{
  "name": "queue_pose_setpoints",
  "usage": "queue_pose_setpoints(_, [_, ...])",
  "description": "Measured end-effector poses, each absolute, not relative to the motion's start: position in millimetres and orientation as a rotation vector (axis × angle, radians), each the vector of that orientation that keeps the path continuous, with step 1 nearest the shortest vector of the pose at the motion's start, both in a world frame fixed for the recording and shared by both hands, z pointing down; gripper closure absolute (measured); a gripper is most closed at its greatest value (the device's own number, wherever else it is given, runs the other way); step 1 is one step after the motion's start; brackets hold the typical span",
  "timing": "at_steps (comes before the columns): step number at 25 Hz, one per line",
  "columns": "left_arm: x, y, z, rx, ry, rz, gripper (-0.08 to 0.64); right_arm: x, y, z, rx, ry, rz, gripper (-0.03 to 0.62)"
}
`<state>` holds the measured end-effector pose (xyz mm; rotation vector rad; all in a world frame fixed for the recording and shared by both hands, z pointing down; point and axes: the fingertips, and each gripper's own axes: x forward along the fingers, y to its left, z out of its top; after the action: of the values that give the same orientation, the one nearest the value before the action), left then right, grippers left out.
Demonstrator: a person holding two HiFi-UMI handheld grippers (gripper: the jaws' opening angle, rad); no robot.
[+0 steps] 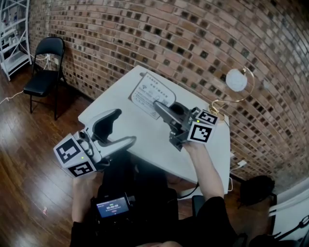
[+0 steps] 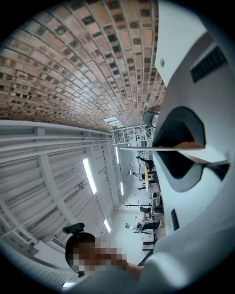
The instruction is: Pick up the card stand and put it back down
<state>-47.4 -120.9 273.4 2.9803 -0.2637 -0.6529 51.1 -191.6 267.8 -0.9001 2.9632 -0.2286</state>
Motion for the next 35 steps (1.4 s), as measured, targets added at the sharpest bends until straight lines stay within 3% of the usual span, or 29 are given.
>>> queue_pose_setpoints(21, [-30.3,-132.6,272.5,2.991,0.001,-0.702,0.186,60.6,-153.1,254.4,-1.015,2.964,-0.092,0.565])
queue_pose_setpoints(35, [46.6,-112.9,259.3,2.959,0.258,-0.687,0.186,152.2,-109.1,236.8,-1.260,2.877,-0.045,0.565])
